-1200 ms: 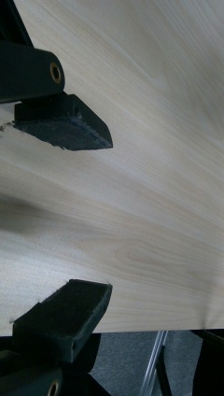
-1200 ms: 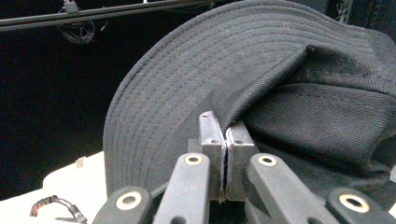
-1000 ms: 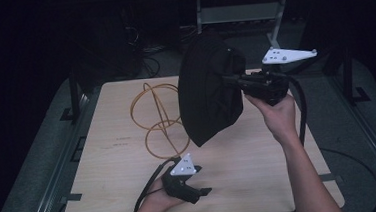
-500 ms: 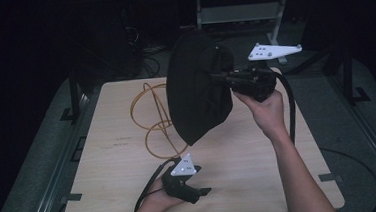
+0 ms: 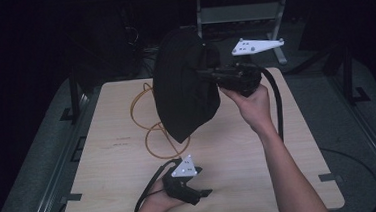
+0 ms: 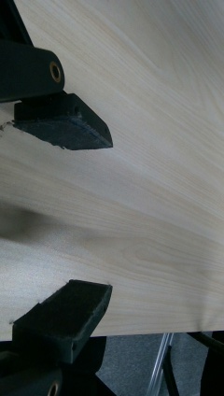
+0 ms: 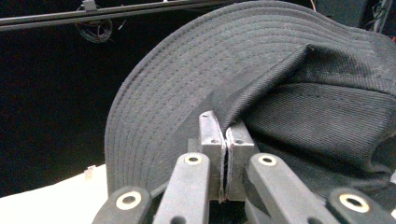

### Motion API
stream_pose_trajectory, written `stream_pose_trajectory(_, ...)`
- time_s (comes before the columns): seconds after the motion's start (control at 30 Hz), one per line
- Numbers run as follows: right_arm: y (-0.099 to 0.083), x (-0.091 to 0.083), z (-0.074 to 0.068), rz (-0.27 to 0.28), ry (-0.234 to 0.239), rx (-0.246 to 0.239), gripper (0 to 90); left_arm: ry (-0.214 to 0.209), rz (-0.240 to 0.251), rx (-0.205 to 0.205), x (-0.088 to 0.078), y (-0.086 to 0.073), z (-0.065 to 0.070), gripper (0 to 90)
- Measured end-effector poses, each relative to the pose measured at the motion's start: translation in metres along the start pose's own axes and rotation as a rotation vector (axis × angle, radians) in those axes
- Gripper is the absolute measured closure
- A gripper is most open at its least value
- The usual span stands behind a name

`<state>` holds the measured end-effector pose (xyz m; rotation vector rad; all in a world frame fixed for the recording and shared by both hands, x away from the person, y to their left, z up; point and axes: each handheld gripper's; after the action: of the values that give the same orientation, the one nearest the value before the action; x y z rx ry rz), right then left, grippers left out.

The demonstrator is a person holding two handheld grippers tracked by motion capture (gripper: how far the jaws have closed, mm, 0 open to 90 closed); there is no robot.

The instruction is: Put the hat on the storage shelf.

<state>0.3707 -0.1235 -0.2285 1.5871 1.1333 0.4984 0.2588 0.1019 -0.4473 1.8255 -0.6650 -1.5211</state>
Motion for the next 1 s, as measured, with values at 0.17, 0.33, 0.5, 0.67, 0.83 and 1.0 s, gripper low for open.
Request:
stream_pose_trajectory(0.17,0.005,0.01,-0.004,-0.008,0.009,-0.013,88.3,-0.002,-0.013,0.017,0.0,-0.001,-0.001,23.7)
stream_pose_trajectory(0.33,0.009,0.023,-0.006,-0.027,0.015,-0.018,88.3,-0.002,-0.005,0.016,-0.001,-0.001,-0.001,23.7)
stream_pose_trajectory(0.5,0.012,0.036,-0.009,-0.049,0.02,-0.027,88.2,0.001,0.002,0.009,-0.001,-0.001,-0.002,23.7)
stream_pose_trajectory(0.67,0.016,0.049,-0.013,-0.065,0.027,-0.041,88.2,-0.006,-0.002,0.005,0.001,-0.001,-0.001,23.7)
stream_pose_trajectory(0.83,0.019,0.058,-0.018,-0.075,0.038,-0.048,88.1,-0.013,0.001,0.006,0.001,-0.001,-0.001,23.7)
stream_pose_trajectory(1.0,0.022,0.066,-0.023,-0.084,0.037,-0.061,88.0,-0.015,0.011,-0.002,0.003,-0.001,0.001,23.7)
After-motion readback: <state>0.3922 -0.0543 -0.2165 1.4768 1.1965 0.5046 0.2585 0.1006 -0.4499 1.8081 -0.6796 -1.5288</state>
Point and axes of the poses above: each handheld gripper's, and its own axes: x roughly forward along the jaws, y roughly out of its top, z roughly to its right, and after that the axes turned 13 degrees about x, right-handed
